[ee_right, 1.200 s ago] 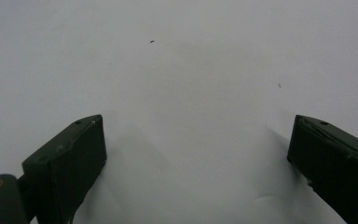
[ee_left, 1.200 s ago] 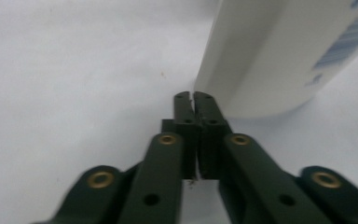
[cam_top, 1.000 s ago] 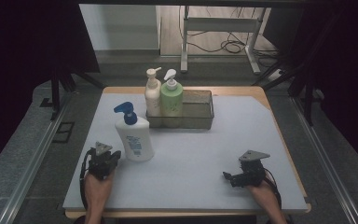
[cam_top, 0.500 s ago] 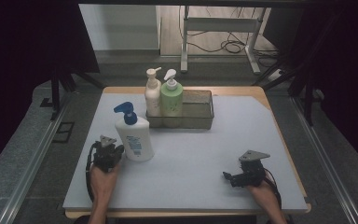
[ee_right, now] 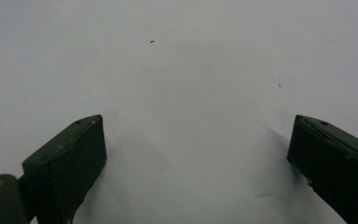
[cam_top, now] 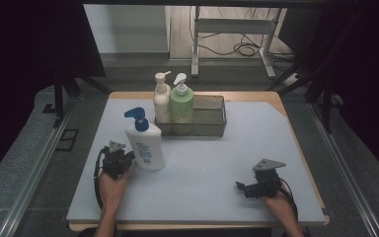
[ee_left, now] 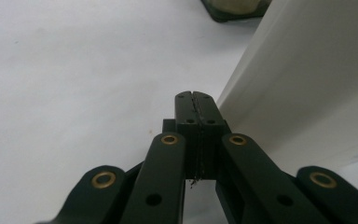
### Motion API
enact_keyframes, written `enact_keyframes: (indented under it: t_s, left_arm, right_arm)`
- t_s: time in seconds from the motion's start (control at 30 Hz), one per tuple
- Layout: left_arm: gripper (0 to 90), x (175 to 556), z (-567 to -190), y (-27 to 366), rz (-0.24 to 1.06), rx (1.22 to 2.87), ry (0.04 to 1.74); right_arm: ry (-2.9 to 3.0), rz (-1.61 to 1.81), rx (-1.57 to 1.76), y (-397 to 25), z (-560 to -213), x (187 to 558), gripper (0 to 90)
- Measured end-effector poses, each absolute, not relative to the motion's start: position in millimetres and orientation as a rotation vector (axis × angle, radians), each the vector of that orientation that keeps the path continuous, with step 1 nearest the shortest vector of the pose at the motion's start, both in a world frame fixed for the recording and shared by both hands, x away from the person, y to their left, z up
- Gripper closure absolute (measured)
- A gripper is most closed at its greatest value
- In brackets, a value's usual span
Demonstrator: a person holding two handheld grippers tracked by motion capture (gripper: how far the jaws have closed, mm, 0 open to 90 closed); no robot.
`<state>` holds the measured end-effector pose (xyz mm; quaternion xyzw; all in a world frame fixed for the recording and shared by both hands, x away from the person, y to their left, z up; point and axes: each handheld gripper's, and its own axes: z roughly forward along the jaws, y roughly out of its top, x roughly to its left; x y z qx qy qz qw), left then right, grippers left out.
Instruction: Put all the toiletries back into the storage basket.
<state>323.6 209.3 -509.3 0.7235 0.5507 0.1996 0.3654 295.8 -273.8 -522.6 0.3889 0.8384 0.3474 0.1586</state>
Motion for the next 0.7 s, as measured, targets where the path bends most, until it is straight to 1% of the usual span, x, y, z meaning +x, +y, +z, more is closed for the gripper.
enact_keyframes:
  t_s: [0.37,0.7]
  left_arm:
    - [89.2,334.7,-509.8,198.9,0.488,1.896,1.365]
    - [89.2,340.5,-509.5,178.1,0.45,1.928,1.308]
  right_arm:
    - [2.397,0.994,1.112,-273.8,-522.6,295.7,4.2]
    - [2.397,0.994,1.111,-273.8,-522.6,295.7,4.2]
